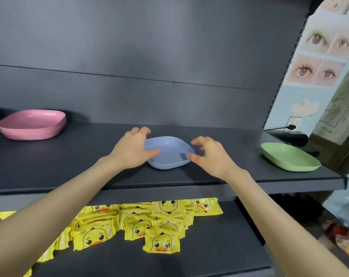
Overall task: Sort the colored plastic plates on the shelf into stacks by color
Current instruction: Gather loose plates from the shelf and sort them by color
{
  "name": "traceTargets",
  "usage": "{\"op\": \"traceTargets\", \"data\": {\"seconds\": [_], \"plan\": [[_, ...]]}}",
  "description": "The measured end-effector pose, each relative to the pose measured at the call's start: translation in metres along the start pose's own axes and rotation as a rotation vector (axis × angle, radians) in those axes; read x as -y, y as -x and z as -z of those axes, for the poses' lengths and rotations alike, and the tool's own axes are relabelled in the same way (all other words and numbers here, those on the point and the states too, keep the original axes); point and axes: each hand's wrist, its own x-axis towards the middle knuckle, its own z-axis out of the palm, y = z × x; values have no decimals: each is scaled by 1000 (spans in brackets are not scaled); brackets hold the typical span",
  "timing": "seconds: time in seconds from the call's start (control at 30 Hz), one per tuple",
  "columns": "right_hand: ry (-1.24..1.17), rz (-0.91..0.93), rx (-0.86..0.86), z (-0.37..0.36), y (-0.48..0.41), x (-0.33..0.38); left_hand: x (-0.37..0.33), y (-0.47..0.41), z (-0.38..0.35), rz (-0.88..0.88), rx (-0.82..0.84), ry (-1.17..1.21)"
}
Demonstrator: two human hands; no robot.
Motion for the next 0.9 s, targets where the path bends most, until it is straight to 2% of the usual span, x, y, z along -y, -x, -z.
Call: {"op": "traceTargets", "data": {"seconds": [0.17, 0.27, 0.37, 0.5, 0.77, 0.9], "plan": [[-192, -56, 98, -16, -37, -17, 10, -30, -15, 166, 102, 51], [-273, -57, 123, -21, -53, -26, 10, -43, -24, 199, 133, 117], [-324, -30, 82, -21, -64, -36, -5, -52, -29, 192, 67, 175], [-395, -9, -52, 2, -71, -58, -39, -62, -30, 160, -19, 323], [-527, 26, -210, 71, -55, -136, -127, -67, -59, 109, 4, 631], [-527, 41, -223, 102, -38, -183, -177, -67, -81, 96, 22, 681]]}}
